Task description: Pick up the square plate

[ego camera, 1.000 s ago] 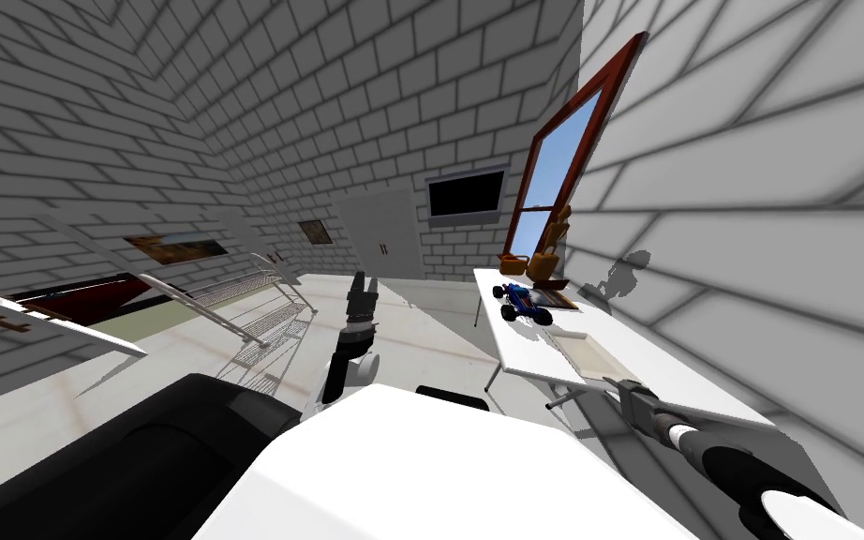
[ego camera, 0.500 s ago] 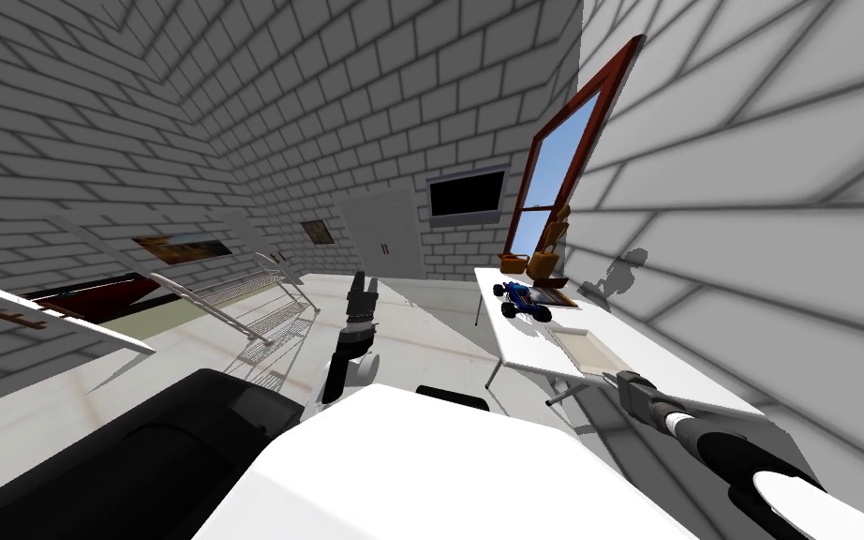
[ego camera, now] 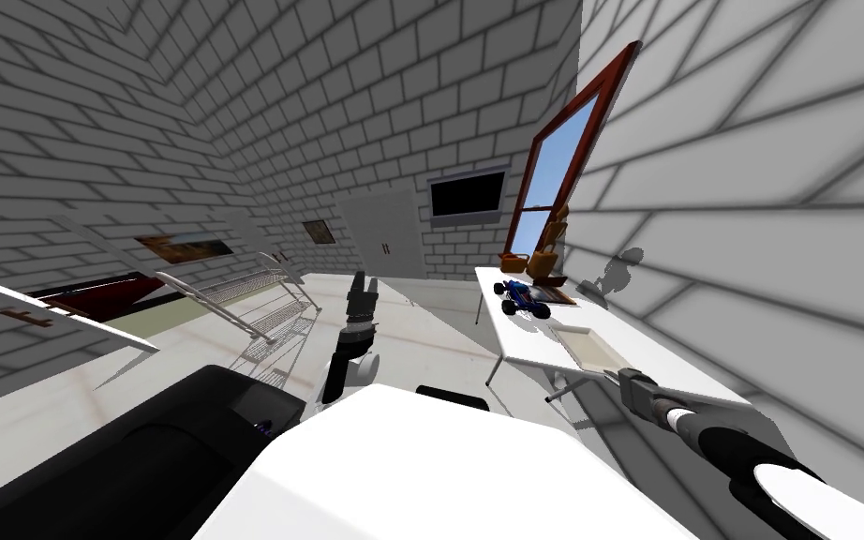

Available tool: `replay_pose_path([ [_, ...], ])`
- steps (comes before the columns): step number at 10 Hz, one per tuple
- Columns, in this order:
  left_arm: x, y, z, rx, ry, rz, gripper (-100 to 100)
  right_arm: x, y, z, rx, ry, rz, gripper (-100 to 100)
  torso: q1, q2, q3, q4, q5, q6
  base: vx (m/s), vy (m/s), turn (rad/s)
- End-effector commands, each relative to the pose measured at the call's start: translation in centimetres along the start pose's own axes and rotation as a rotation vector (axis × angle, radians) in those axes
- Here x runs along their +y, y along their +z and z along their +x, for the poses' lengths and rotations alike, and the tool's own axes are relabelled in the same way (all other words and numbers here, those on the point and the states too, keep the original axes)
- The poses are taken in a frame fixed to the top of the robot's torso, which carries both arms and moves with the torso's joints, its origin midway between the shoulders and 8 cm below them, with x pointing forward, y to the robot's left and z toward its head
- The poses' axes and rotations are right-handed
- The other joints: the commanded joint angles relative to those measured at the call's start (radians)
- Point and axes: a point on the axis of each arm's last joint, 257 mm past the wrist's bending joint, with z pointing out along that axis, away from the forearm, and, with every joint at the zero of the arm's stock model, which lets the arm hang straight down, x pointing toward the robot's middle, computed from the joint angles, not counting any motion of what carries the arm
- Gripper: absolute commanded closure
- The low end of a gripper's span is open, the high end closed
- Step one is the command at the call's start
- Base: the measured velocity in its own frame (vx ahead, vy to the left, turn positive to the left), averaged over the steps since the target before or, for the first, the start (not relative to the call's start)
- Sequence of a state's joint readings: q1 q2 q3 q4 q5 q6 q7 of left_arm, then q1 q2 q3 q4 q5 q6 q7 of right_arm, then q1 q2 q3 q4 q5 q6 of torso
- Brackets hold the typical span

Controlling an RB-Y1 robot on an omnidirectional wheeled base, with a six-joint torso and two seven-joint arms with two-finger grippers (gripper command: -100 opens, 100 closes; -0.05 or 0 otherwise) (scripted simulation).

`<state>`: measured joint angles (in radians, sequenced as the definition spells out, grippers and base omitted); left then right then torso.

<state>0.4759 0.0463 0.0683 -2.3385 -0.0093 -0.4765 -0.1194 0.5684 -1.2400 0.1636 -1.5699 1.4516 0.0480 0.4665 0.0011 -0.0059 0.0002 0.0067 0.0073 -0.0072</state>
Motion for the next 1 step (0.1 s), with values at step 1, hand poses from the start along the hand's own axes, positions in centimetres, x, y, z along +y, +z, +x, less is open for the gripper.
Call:
replay_pose_path([
  [1,0.0,0.0,0.0,0.0,0.0,0.0,0,0.0,0.0,0.0,0.0,0.0,0.0,0,0.0,0.0,0.0,0.0,0.0,0.0,0.0,0.0,0.0],
])
